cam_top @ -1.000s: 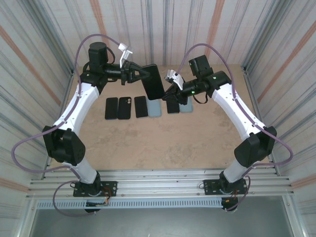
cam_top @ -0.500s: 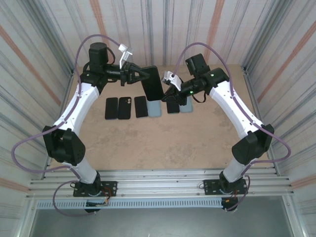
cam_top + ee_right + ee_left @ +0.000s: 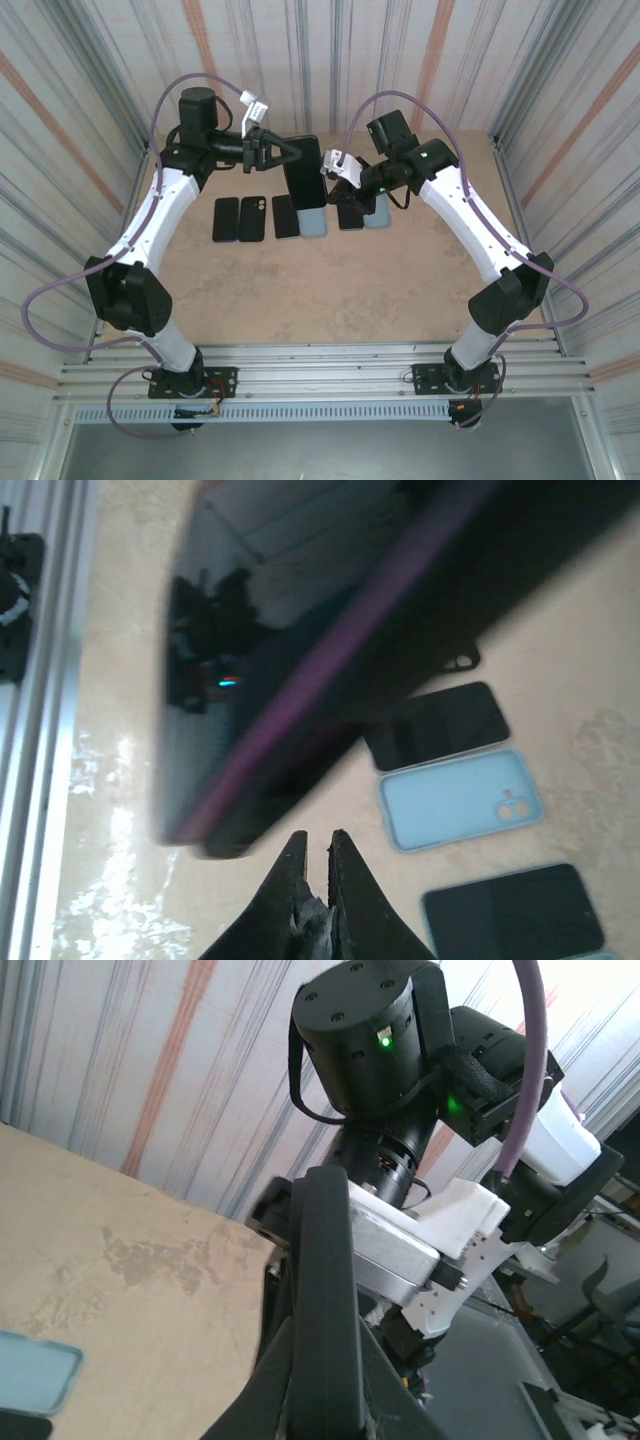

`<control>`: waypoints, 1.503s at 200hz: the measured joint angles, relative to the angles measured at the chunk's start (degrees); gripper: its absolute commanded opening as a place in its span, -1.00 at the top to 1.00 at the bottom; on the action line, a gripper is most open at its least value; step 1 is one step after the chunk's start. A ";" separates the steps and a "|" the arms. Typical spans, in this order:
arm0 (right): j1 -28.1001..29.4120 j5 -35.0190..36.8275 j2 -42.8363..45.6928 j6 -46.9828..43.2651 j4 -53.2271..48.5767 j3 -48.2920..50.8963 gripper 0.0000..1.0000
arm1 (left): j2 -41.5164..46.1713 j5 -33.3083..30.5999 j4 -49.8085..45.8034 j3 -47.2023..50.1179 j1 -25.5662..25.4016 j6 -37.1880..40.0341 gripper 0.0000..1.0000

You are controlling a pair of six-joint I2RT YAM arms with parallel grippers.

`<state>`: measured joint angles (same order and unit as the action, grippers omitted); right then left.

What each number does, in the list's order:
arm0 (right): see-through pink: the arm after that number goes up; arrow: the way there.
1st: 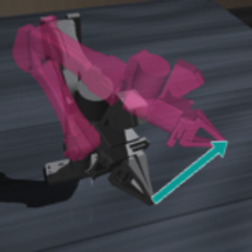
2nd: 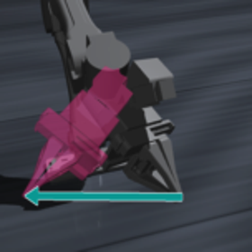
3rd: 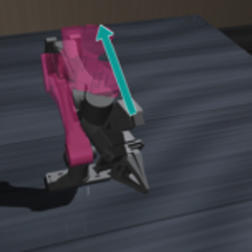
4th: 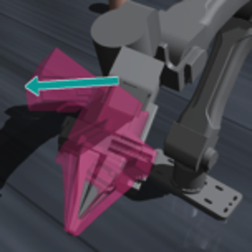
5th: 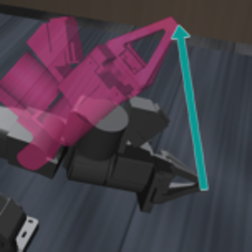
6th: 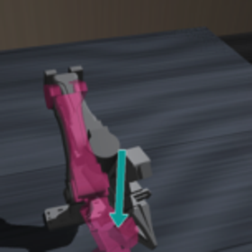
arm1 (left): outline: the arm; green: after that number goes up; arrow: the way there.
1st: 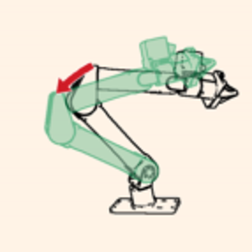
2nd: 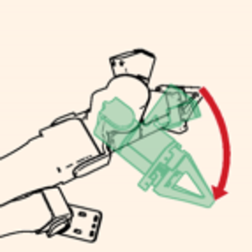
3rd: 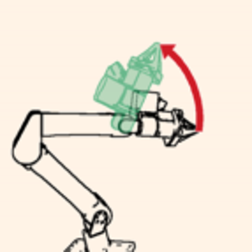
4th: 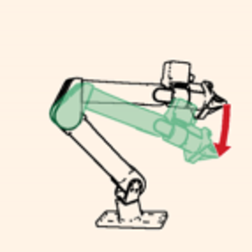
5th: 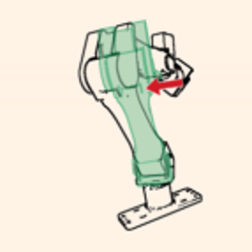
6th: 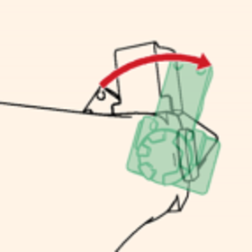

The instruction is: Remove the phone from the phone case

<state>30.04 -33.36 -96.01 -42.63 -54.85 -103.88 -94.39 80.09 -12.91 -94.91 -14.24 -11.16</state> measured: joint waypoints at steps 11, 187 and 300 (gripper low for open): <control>-0.17 0.20 0.00 0.11 1.51 -0.59 0.80 | 0.46 0.50 -0.83 0.00 -0.22 -0.72 1.00; -11.43 -13.44 14.51 43.80 39.12 30.01 0.11 | 2.05 -11.47 4.46 -1.11 -0.59 -28.35 1.00; -13.62 -13.60 17.38 86.29 77.70 45.27 0.12 | 0.63 -19.21 17.35 4.68 0.04 -50.66 1.00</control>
<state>16.43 -46.96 -78.63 43.66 22.85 -58.61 -93.76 60.88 4.45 -90.24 -14.20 -61.82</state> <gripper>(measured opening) 0.444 0.130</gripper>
